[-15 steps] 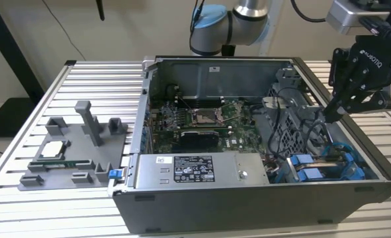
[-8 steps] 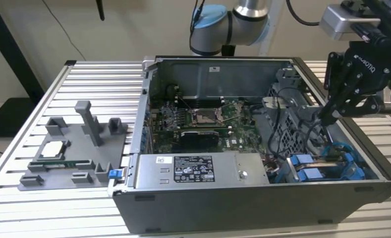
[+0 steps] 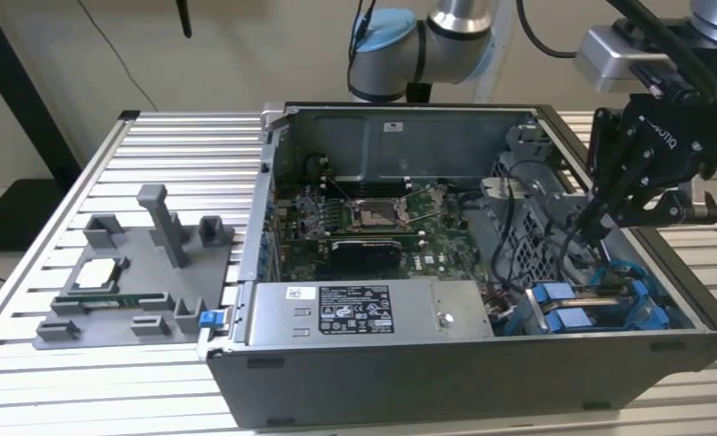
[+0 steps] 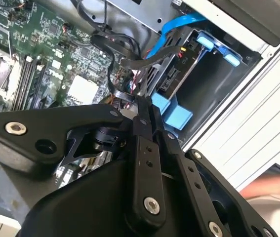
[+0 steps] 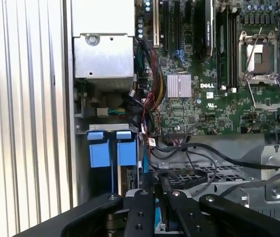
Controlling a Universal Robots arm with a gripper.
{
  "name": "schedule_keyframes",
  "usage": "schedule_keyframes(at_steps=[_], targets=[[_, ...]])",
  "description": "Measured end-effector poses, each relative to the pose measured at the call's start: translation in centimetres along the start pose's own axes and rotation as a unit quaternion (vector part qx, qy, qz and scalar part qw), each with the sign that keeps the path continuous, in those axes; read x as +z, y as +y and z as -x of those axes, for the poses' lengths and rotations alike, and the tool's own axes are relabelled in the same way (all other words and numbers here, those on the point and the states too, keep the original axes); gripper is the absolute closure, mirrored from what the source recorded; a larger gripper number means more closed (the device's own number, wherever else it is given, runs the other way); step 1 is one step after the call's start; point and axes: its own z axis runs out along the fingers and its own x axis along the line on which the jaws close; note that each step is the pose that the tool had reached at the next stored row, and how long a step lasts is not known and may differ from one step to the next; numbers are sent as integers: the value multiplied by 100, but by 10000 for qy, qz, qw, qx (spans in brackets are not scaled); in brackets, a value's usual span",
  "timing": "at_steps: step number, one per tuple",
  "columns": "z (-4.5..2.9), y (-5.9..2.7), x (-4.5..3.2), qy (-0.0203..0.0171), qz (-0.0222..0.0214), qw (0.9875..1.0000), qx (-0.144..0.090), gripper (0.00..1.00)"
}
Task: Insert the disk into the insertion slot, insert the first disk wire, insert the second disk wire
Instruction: 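Insert the second disk wire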
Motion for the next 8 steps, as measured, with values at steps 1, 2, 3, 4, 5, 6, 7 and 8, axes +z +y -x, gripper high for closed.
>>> schedule_keyframes(at_steps=[1,2,3,4,5,6,7,8], targets=[[-9,5,9,0,0,10000,-1,100],[-17,9,20,0,0,10000,-2,100],[-24,13,29,0,0,10000,-3,100],[-31,17,40,1,0,10000,-5,100],[-36,20,49,1,0,10000,-6,100],[-40,24,58,2,0,10000,-8,100],[-43,28,66,2,1,10000,-10,100],[-45,31,72,3,1,10000,-12,100]])
